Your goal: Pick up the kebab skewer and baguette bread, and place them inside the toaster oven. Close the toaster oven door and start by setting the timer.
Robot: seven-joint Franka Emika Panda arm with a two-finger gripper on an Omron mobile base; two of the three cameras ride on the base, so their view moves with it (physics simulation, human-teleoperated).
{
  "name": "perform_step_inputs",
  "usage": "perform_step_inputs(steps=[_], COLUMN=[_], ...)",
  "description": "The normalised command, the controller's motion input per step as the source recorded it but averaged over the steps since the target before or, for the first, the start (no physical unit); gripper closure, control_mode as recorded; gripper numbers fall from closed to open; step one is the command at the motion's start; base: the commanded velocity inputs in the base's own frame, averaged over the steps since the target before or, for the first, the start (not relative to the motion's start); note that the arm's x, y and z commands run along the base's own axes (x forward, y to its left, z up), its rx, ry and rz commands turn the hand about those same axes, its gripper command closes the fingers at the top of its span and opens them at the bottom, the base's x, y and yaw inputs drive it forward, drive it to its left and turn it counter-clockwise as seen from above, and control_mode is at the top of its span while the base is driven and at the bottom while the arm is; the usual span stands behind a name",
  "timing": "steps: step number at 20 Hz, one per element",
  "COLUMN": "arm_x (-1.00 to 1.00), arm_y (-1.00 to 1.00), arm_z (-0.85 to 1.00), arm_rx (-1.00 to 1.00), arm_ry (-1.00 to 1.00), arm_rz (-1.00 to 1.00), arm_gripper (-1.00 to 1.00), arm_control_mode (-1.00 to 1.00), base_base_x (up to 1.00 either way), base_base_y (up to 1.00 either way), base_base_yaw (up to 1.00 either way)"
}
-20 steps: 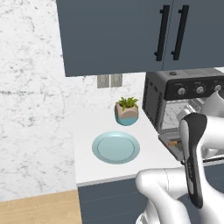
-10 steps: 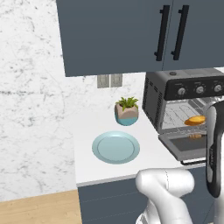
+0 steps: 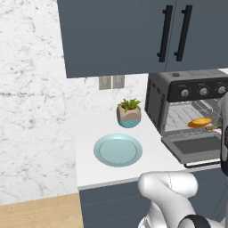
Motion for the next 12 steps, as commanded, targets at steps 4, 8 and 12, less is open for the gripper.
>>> perform_step_inputs(steps=[4,8,12], arm_x=[0.44,0.44,0.38], arm_y=[-0.28,-0.08,-0.2], arm_z=[-0.05,0.0,-0.07], arm_rx=[0.0,0.0,0.0], arm_ry=[0.0,0.01,0.01], arm_rz=[0.0,0.0,0.0], arm_gripper=[1.0,1.0,1.0], arm_control_mode=[-1.0,-1.0,-1.0], base_base_x=[0.0,0.0,0.0], base_base_y=[0.0,0.0,0.0], base_base_yaw=[0.0,0.0,0.0])
